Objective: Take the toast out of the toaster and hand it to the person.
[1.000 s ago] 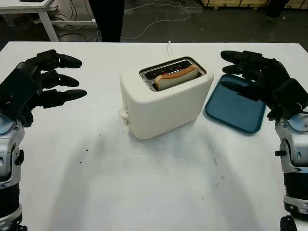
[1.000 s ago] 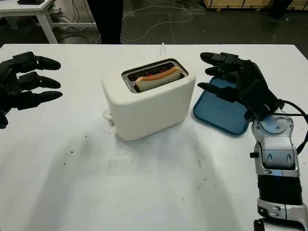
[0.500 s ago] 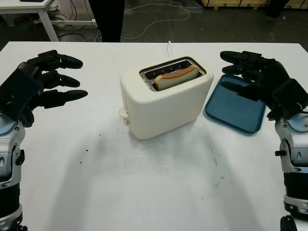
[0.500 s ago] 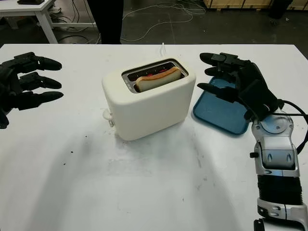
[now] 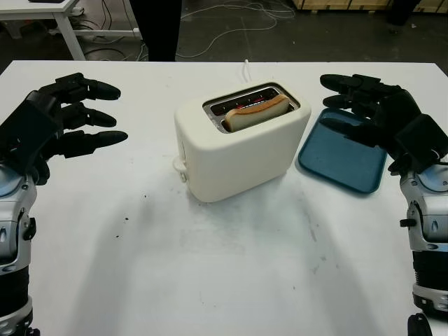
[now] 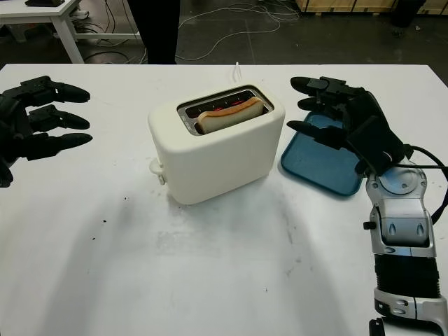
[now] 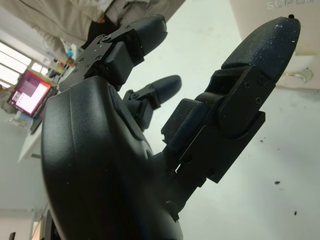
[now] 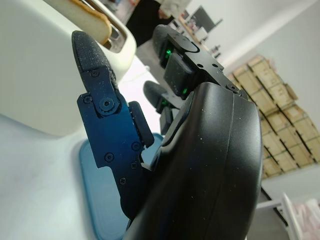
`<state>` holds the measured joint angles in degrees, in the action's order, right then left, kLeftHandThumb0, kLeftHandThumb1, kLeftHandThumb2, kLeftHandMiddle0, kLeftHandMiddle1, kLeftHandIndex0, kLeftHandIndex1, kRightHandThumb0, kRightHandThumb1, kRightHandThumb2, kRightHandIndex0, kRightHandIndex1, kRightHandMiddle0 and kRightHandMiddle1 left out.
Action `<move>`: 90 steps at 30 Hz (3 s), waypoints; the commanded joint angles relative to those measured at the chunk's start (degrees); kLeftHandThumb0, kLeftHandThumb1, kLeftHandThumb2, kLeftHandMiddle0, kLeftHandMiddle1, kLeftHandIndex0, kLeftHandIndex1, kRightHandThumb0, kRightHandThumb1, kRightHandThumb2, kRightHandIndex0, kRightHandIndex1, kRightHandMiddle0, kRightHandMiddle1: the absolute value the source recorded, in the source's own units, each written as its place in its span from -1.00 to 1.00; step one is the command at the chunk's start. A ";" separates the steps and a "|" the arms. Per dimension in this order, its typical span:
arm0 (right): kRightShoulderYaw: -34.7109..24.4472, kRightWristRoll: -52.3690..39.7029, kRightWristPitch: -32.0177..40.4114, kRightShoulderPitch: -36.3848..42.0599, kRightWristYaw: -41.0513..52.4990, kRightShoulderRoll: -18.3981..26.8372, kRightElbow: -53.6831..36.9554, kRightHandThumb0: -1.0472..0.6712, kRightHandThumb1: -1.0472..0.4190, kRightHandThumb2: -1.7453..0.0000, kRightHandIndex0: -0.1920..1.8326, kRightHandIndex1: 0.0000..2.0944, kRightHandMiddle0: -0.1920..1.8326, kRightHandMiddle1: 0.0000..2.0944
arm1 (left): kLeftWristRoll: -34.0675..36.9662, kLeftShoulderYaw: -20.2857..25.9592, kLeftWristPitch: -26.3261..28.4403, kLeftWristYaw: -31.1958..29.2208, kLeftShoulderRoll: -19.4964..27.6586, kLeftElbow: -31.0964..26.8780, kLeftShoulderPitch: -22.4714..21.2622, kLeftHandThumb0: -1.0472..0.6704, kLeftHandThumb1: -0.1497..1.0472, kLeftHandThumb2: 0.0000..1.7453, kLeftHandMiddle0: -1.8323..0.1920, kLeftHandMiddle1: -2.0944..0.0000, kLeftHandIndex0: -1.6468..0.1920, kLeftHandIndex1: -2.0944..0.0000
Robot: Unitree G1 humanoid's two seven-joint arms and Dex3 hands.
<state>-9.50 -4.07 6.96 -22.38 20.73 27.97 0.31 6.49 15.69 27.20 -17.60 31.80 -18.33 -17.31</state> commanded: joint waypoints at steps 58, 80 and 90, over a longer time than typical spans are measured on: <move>-0.35 -0.86 1.50 0.43 -0.19 -0.33 -1.51 -0.38 -0.63 1.00 -0.56 -0.22 -0.16 -1.00 | -0.17 0.17 -0.68 0.04 0.26 -0.10 0.82 -0.92 0.25 -1.00 0.32 0.03 0.27 0.19; -0.36 -0.95 1.67 0.23 0.07 -0.19 -1.36 -0.40 -0.63 1.00 -0.56 -0.23 -0.17 -1.00 | -0.16 0.06 -0.58 0.20 0.04 -0.07 0.70 -0.92 0.25 -1.00 0.32 0.03 0.28 0.18; -0.08 -0.48 2.08 -0.04 -0.27 -0.17 -1.50 -0.37 -0.63 1.00 -0.56 -0.23 -0.17 -1.00 | -0.32 -0.08 -0.98 0.14 0.12 0.26 0.59 -0.93 0.25 -1.00 0.32 0.03 0.27 0.18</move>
<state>-9.55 -4.11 8.00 -22.32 20.71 27.96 -0.43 6.48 15.69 27.19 -17.62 31.80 -18.34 -17.11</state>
